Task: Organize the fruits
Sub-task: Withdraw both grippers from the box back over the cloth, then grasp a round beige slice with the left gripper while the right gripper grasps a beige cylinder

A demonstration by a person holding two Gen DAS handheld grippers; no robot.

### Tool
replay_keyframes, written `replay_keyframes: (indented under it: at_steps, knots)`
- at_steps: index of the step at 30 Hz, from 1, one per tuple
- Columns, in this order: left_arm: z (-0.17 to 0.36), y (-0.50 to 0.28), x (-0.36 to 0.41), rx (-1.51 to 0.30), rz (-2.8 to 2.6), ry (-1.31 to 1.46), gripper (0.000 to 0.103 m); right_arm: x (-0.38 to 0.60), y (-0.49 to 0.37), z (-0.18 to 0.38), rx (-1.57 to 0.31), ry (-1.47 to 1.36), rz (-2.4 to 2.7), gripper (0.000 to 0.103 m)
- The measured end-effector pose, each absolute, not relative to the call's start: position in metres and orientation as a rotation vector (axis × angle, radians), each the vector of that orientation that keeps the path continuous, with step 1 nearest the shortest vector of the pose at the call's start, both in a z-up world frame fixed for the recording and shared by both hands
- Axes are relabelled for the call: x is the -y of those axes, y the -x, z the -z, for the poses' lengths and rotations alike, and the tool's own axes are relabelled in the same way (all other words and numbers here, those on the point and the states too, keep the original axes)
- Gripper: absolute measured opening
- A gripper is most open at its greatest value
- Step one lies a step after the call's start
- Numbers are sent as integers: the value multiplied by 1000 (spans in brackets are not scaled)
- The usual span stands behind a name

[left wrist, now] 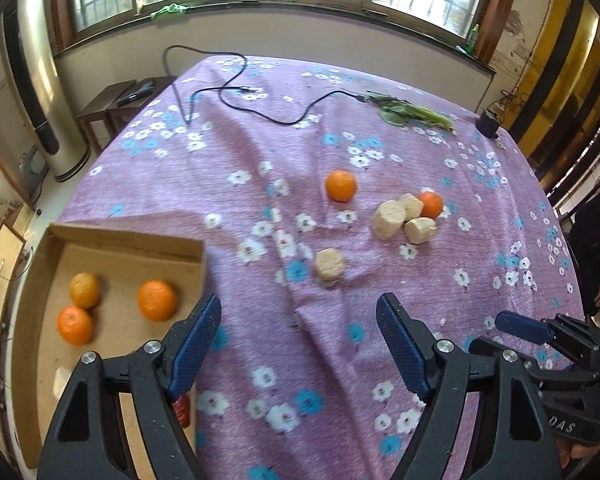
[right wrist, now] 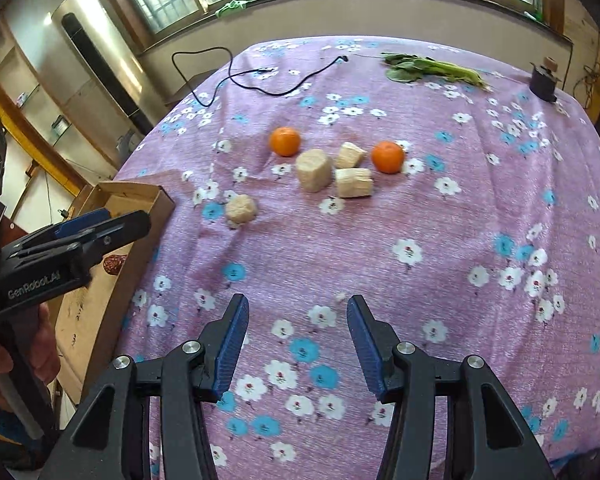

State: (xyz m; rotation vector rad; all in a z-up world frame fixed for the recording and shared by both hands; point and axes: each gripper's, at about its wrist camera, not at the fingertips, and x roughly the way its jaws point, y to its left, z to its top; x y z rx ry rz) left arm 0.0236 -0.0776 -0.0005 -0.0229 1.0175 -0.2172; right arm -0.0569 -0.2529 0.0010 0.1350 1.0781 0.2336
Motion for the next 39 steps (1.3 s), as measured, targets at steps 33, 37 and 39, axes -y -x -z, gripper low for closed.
replay_keyframes:
  at_steps: [33, 37, 39]
  knots:
    - [79, -93, 120, -1151, 232, -40, 57, 290, -19, 33, -1075, -163, -256, 55]
    - [79, -93, 120, -1146, 238, -48, 57, 287, -37, 42, -1081, -147, -247, 55]
    - [80, -94, 120, -1146, 239, -48, 57, 285, -45, 44, -1078, -136, -251, 55]
